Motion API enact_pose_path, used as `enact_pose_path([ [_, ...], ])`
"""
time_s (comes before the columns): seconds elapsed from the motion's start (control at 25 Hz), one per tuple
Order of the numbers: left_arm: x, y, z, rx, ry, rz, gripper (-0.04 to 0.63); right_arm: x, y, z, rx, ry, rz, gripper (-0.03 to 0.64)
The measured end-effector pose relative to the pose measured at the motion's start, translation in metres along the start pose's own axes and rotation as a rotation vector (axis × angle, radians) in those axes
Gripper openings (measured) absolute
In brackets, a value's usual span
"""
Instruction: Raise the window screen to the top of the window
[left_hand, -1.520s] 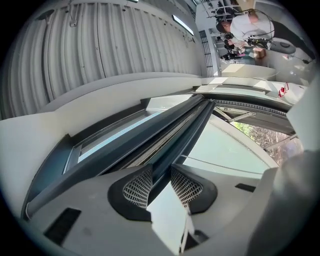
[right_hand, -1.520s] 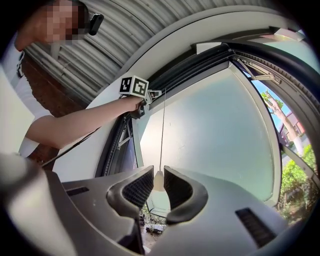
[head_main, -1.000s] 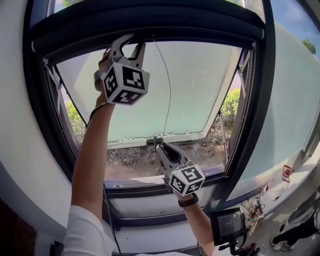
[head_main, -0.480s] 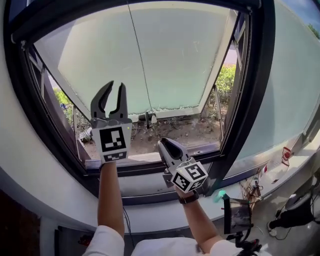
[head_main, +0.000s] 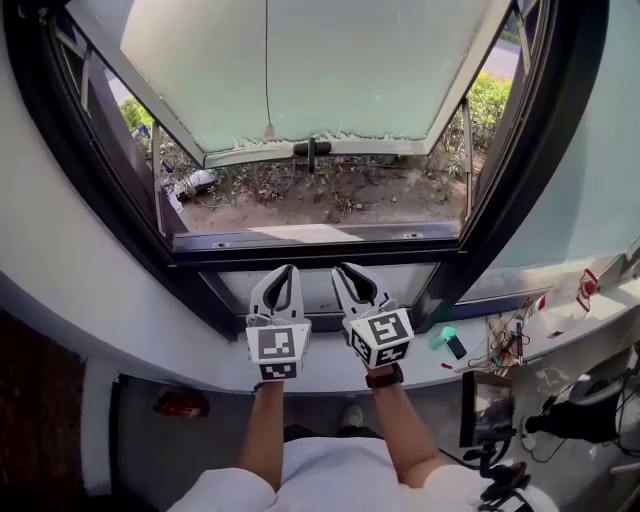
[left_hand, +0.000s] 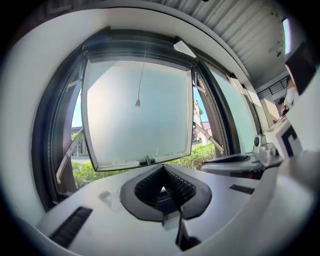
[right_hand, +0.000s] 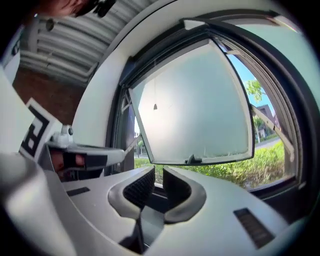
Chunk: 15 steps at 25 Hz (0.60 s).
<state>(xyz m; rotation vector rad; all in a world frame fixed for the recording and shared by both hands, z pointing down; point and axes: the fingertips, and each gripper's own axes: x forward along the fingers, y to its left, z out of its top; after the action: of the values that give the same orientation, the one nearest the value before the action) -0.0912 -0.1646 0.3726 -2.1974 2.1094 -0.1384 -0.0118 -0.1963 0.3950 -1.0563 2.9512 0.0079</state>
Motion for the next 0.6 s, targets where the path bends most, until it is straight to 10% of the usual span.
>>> enact_pose_path([
  [0.12,-0.028,-0.001,-0.009,-0.010,-0.003,-0.012,0.000,-0.009,0.028,-0.013,-0.138,0.058,-0.024,0.002],
  [0.6,-0.196,0.048,-0.067,-0.091,-0.006,-0.006,0.000,-0.081,0.188,-0.043,0.019,0.061,-0.117,0.002],
])
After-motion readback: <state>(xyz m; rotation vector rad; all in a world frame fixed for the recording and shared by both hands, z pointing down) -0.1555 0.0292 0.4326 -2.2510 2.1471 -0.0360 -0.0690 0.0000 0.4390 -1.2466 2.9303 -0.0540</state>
